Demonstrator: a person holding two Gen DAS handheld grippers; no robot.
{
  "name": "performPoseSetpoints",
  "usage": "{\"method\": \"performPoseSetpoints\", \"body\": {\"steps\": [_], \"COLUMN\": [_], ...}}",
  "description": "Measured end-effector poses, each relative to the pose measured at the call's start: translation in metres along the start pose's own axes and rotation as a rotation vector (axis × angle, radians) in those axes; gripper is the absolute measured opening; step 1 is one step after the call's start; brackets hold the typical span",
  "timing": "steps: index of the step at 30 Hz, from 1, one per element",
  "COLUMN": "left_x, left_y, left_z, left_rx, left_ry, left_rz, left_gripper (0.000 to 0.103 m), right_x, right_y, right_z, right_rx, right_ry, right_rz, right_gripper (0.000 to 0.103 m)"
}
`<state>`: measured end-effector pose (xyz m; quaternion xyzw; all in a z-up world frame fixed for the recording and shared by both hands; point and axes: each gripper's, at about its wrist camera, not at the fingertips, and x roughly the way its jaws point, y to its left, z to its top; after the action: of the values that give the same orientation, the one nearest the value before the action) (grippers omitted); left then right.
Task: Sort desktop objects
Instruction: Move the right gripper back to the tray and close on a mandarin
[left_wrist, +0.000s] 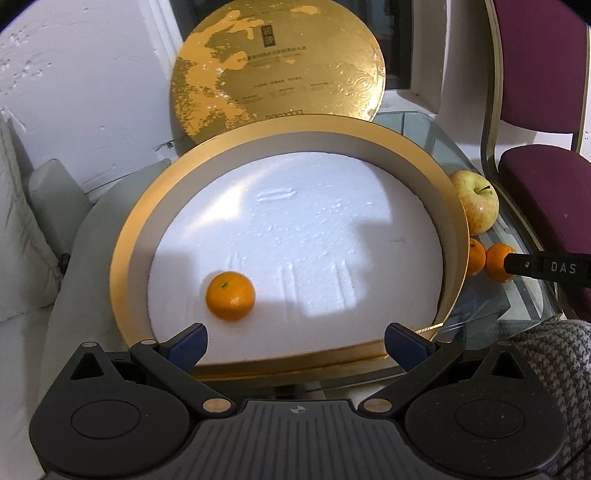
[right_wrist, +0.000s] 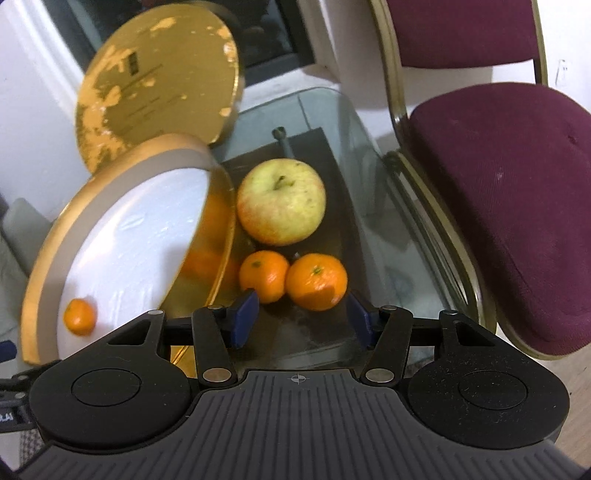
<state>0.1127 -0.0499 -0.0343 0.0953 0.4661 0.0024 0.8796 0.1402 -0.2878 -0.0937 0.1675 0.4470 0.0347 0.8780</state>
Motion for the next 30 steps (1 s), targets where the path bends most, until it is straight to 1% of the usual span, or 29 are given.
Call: {"method": "performPoseSetpoints", "body": {"steps": [6,15,21,22,26,30], "left_x": [0.011,0.019,0.02,0.02,0.016,0.011], "left_y": [-0.008,-0.011,-0.009,-0.009,-0.006,0.0], "left_z": [0.004,0.009,0.009,0.008,0.007,0.004], "left_rx": [0.021,0.027,0.023,0.021,0.013,-0.001], "left_ry": [0.014,0.022,0.022,0.022,0.015,0.003], "left_rz": [-0.012,-0.014,-0.015,-0.015,-0.014,-0.009], "left_gripper": [0.102,0.102,0.102,0.102,0.102,0.102], "right_x": [0.019,0.044,0.049,0.05,0.05,0.049], "right_y": [-0.011,-0.016,-0.02,-0.021,-0.026,-0.025], "right_z": [0.007,0.016,0.017,0.017,0.017,0.015], "right_rx": [0.043,0.066,0.094,0.1,0.134,0.139], "right_ry": [0.018,0.051,0.056,0.056,0.054,0.043], "right_rz": [0.001,0.01,0.025,0.031,0.044,0.037], "right_gripper": [0.059,0.058,0.055,0.052,0.046,0.046]}}
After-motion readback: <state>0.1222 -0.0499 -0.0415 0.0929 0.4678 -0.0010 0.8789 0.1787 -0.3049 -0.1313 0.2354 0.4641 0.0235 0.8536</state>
